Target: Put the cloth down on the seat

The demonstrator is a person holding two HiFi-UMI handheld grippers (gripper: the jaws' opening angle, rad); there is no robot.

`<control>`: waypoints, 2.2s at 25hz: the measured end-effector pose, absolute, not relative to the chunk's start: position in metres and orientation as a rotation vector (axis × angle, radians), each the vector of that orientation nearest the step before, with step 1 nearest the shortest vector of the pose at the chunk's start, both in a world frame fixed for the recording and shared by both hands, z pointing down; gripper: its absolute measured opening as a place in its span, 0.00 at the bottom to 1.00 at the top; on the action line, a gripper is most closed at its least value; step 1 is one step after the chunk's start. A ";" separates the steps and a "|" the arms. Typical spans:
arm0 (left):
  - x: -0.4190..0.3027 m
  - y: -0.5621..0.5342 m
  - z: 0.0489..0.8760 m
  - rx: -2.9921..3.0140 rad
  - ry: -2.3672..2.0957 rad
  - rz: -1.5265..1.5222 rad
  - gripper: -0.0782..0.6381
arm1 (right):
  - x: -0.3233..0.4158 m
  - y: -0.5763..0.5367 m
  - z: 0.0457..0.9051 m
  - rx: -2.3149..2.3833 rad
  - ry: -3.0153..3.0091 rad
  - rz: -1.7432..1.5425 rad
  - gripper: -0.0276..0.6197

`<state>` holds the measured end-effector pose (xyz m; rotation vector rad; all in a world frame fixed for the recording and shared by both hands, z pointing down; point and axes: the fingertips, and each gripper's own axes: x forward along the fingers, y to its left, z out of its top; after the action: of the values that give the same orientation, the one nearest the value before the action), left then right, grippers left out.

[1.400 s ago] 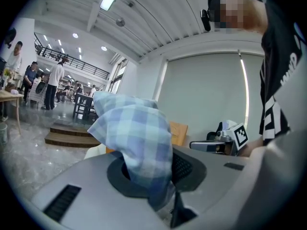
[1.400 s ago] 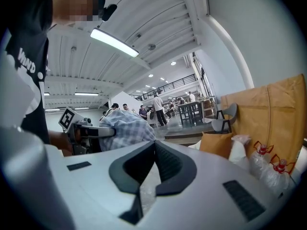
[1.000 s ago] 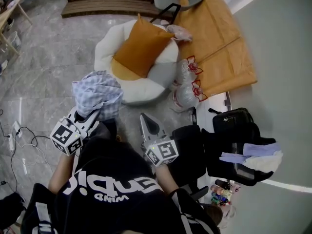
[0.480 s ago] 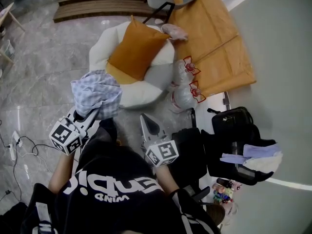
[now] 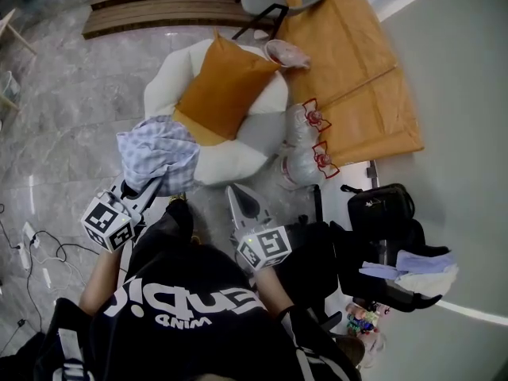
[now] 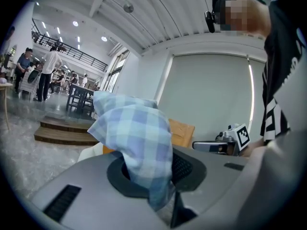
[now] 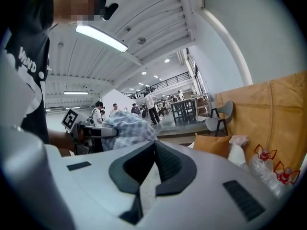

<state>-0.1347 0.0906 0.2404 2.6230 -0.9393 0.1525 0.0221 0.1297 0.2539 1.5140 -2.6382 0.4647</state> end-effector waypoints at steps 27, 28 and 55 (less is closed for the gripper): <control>-0.113 -0.104 0.233 2.669 -0.713 0.160 0.23 | 0.026 -0.049 0.238 1.688 -2.533 0.446 0.07; -0.110 -0.107 0.233 2.670 -0.712 0.159 0.23 | 0.030 -0.052 0.239 1.693 -2.532 0.447 0.07; -0.045 -0.182 0.341 2.521 -0.719 0.302 0.23 | 0.086 -0.119 0.334 1.641 -2.474 0.583 0.07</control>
<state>-0.0451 -0.1820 0.3410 2.5209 -0.7194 0.3023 0.0864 -0.1187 0.3337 1.6407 -2.4745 0.5834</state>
